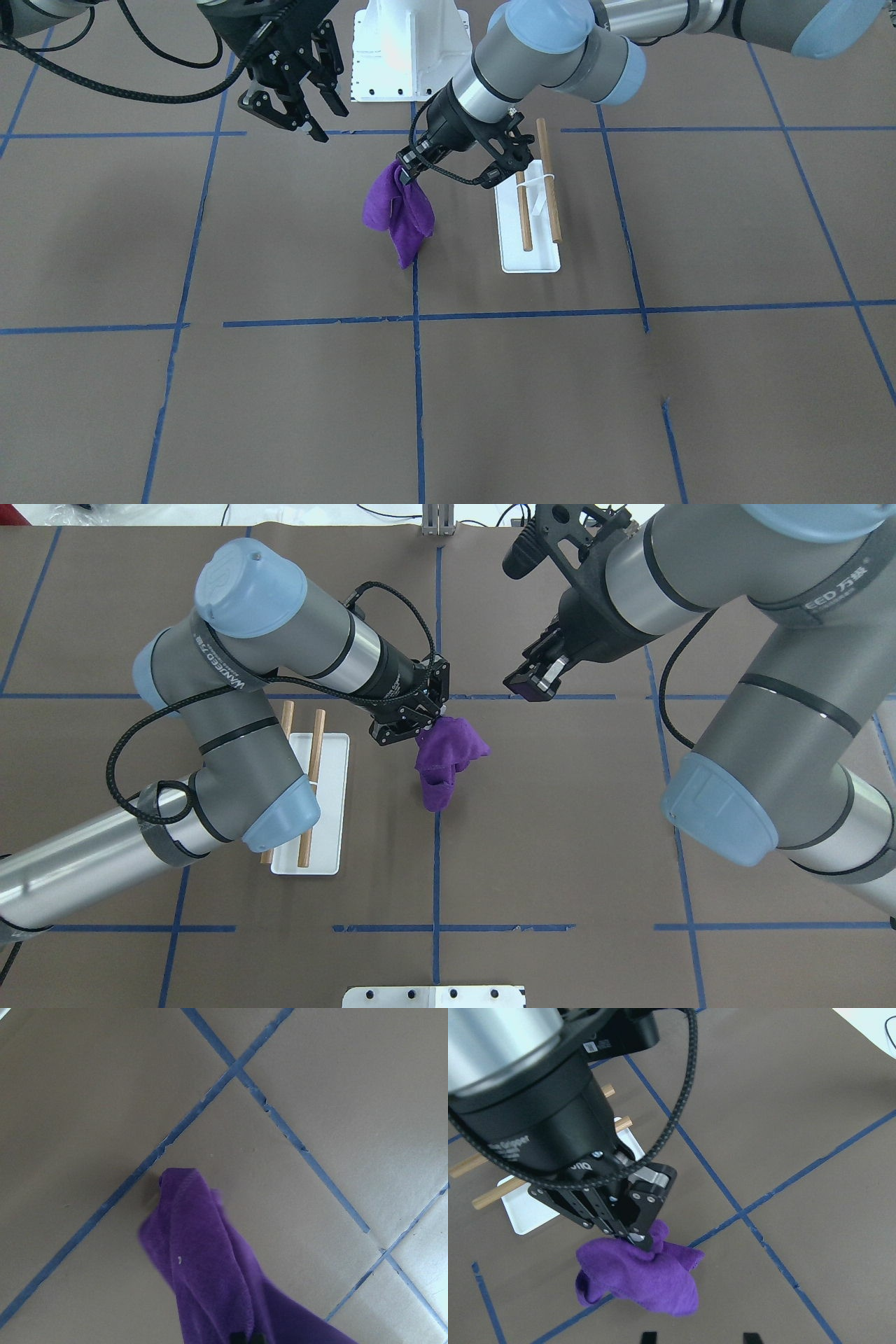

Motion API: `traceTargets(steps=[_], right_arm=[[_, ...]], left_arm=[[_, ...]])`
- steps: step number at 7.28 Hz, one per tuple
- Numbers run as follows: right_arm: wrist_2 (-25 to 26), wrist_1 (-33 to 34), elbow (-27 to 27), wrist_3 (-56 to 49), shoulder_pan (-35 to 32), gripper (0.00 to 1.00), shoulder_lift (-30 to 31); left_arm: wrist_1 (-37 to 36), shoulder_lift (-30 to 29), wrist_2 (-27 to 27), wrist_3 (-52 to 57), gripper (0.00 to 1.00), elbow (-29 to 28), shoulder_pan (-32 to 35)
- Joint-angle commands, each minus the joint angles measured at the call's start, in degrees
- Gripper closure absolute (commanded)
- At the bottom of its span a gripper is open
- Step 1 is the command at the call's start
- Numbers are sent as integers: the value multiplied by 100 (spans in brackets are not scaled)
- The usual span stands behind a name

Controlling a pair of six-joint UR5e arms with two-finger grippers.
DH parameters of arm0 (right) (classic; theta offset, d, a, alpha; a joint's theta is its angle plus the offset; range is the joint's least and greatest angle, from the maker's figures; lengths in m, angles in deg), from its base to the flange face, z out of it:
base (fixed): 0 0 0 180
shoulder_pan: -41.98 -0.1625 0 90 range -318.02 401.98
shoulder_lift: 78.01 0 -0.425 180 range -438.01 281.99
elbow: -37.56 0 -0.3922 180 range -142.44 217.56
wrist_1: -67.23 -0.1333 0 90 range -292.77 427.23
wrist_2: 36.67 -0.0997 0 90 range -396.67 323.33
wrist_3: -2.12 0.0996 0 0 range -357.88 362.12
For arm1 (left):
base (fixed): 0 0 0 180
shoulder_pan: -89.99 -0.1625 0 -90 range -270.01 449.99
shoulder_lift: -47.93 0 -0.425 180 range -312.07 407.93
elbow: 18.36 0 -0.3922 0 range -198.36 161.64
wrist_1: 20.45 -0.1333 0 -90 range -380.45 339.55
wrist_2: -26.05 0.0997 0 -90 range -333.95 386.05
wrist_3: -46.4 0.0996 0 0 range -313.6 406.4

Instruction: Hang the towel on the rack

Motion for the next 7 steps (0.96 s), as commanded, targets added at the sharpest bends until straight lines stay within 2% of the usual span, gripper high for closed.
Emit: traceTargets(steps=[1,2,3,4,6,7], right_arm=[[-691,60,-368,0,-543,0,202],[-747,408,-501,-17,-754,0,324],[-712,1073,-590,-17,-974,0,386],[-703,1436,-747,-26,-1228,0,465],[-633,1528,-1274,-271,-1633,0,842],[-590,1528,-1424,-899,-1870,0,1026]], left_arm=[[-39,793,-41,581,100,639,144],[-48,1022,-67,940,100,754,571],[-196,1442,-67,1605,100,1043,662],[-475,1621,-59,2117,100,1133,663],[-794,2041,-15,2961,100,1203,812],[-795,2323,-23,3514,100,1300,969]])
